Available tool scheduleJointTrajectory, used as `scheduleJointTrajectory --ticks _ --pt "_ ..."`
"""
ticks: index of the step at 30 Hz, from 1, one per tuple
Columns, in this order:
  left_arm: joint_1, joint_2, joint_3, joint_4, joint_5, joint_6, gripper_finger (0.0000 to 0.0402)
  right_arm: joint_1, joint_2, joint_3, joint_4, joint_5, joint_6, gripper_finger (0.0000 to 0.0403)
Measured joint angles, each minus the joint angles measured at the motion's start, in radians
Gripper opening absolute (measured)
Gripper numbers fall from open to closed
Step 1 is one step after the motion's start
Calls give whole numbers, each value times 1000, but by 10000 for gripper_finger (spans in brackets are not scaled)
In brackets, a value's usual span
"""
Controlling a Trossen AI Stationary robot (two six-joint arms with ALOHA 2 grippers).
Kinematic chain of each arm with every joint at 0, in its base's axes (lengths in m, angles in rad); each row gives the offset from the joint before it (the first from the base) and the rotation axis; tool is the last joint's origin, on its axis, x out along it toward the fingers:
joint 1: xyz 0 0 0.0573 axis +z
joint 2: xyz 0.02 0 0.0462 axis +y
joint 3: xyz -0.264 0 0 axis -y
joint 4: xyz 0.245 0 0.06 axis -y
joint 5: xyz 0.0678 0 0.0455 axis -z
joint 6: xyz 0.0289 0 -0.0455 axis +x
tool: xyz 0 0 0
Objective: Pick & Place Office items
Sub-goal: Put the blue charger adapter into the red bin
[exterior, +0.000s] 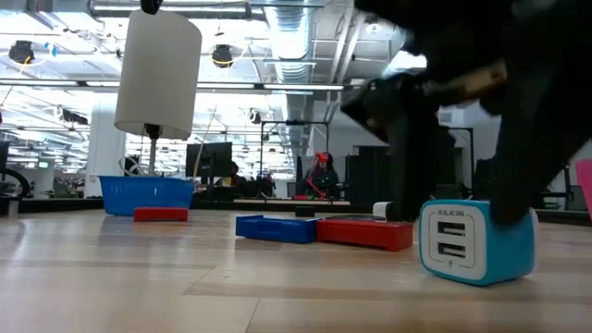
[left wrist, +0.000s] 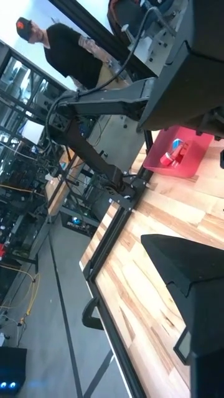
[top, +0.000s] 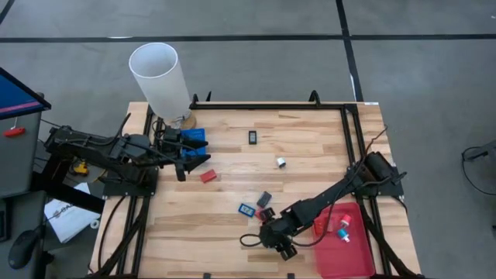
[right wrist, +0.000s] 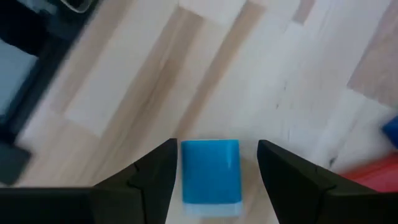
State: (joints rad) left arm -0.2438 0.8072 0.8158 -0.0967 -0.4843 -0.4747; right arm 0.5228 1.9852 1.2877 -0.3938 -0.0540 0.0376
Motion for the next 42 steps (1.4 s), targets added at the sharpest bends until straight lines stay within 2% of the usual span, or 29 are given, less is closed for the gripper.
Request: scheduleJointTrajectory --ticks 7,13,24,28,33,38,42 --pt "0 -1 0 1 0 0 284 -6 32 0 -10 -3 14 207" --pt "0 -1 0 1 0 0 284 -9 31 0 -84 28 15 139" --pt "0 0 0 1 -1 2 284 -40 -35 56 -243 29 39 137" --pt "0 0 0 -1 -1 24 284 -88 -88 58 -313 35 176 137" --pt "6 -9 0 -40 -2 51 284 -137 -182 33 -380 116 404 137" --pt "23 -9 0 -84 -3 52 284 -131 -301 -77 -405 184 750 137" --pt "23 -9 0 -121 -1 58 284 -64 -396 -174 -417 222 1031 137"
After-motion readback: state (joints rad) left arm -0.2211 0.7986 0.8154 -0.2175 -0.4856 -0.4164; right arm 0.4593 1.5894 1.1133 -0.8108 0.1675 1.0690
